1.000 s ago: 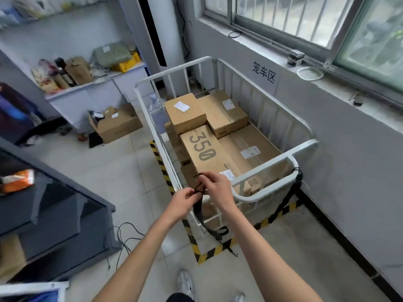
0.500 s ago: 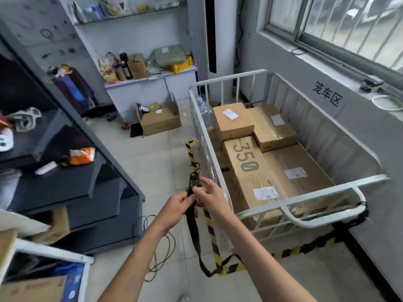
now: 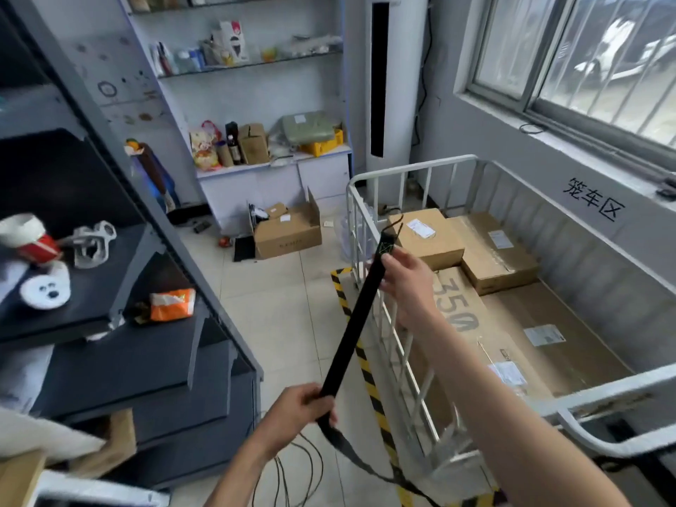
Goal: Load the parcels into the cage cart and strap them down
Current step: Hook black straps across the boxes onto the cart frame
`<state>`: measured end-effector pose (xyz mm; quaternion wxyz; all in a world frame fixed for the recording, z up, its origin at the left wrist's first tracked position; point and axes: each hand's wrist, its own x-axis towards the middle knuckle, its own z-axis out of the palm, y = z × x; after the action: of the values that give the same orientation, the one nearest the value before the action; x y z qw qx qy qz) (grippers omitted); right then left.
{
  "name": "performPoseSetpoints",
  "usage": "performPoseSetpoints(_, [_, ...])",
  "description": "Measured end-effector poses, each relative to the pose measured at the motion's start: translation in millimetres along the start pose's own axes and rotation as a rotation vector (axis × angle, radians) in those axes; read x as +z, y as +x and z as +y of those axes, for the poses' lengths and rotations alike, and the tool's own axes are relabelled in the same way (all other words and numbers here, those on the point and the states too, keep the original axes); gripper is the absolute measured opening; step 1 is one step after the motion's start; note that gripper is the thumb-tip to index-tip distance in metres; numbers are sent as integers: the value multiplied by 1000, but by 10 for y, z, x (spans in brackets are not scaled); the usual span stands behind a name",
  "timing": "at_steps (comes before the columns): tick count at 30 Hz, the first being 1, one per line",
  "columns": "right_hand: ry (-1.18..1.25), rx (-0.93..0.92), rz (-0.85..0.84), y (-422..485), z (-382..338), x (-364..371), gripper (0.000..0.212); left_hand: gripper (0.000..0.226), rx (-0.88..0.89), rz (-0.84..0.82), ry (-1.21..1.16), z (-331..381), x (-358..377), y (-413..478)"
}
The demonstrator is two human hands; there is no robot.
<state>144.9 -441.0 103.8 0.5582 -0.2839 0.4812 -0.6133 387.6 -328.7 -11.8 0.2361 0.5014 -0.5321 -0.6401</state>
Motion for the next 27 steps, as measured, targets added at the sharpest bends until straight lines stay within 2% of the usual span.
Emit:
performPoseSetpoints(4, [57, -112, 112, 660, -485, 3, 13, 15, -92, -71, -4, 8, -441, 80])
performPoseSetpoints(8, [94, -237, 188, 1273, -984, -142, 8, 32, -257, -239, 51, 168, -796, 337])
performPoseSetpoints(10, [192, -286, 257, 1581, -1296, -267, 5, 28, -163, -363, 52, 230, -997, 488])
performPoseSetpoints(11, [247, -301, 296, 1722, -1460, -340, 5, 31, -82, -394, 126, 271, -1070, 617])
performPoseSetpoints(13, [302, -312, 346, 1974, -1717, -503, 7, 46, -30, -227, 286, 394, -1194, 940])
performPoseSetpoints(15, [251, -315, 348, 2187, -1799, -673, 15, 21, -79, -164, 258, 691, -1224, 1128])
performPoseSetpoints(16, [222, -318, 340, 2277, -1796, -735, 20, 18, -103, -93, 147, 862, -1231, 1286])
performPoseSetpoints(17, [198, -316, 342, 2358, -1764, -791, 24, 24, -109, -66, 81, 1032, -1276, 1494])
performPoseSetpoints(20, [168, -271, 384, 2522, -1553, -943, 27, 28, 10, -10, 134, 1481, -1362, 2031])
performPoseSetpoints(23, [149, -237, 423, 2705, -1313, -1135, 20, 31, 70, -37, 173, 1856, -1489, 2514])
performPoseSetpoints(25, [149, -205, 460, 2815, -1117, -1291, 12, 28, 22, -94, 198, 2110, -1631, 2836])
performPoseSetpoints(27, [194, -167, 537, 2904, -881, -1487, 12, 23, -15, -156, 286, 2327, -1768, 3170])
